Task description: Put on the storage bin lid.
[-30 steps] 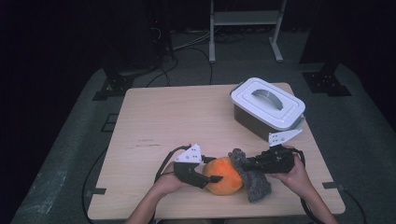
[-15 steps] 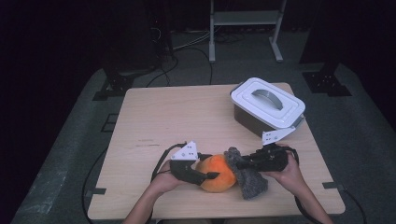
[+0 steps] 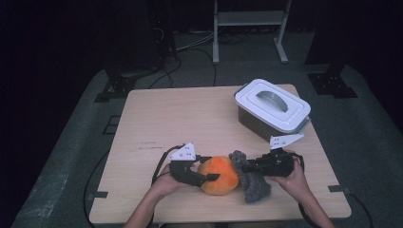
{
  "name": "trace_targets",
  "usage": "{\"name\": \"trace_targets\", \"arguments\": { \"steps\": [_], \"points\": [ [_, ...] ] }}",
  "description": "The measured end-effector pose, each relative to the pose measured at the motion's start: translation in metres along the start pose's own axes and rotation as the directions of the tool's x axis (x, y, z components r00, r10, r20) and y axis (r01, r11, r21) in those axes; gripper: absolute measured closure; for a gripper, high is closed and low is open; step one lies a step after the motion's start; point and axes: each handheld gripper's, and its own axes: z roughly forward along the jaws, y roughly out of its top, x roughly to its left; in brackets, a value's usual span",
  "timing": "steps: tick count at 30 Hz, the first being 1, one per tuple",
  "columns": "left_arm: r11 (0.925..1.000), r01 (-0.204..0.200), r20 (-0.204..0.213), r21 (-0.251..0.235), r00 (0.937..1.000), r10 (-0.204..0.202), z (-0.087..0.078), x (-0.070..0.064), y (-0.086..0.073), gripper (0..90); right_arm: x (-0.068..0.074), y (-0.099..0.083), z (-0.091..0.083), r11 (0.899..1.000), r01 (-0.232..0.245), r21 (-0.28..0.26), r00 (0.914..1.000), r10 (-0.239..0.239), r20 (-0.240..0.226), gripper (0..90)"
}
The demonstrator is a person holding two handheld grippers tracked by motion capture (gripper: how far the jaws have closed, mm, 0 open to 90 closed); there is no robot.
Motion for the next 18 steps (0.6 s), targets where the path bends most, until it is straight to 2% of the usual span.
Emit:
{"name": "trace_targets", "arguments": {
  "steps": [1, 5, 10, 14, 18],
  "points": [
    [1.0, -0.002, -0.001, 0.0, 1.0, 0.002, 0.0, 0.0, 0.0, 35.7, 0.001, 0.002, 0.001, 1.0, 0.007, -0.013, 1.0, -0.007, -0.006, 74.7],
    [0.9999, 0.009, -0.008, -0.006, 0.9999, -0.01, -0.001, 0.002, -0.001, 35.6, 0.003, 0.003, 0.007, 1.0, 0.016, -0.005, 0.9999, -0.016, -0.001, 74.6],
    [0.9979, 0.058, -0.01, -0.027, 0.9982, -0.059, -0.006, 0.01, -0.004, 34.8, -0.002, -0.006, 0.007, 1.0, -0.016, 0.0, 0.9999, 0.016, -0.001, 74.4],
    [0.9938, 0.101, -0.015, -0.047, 0.9947, -0.102, -0.011, 0.015, -0.008, 34.2, -0.007, -0.014, 0.007, 0.999, -0.048, 0.022, 0.9985, 0.048, 0.026, 74.0],
    [0.993, 0.105, -0.011, -0.055, 0.9943, -0.106, -0.009, 0.015, -0.009, 34.2, -0.003, -0.006, 0.006, 0.999, -0.033, -0.024, 0.999, 0.034, 0.028, 74.2]
  ]
}}
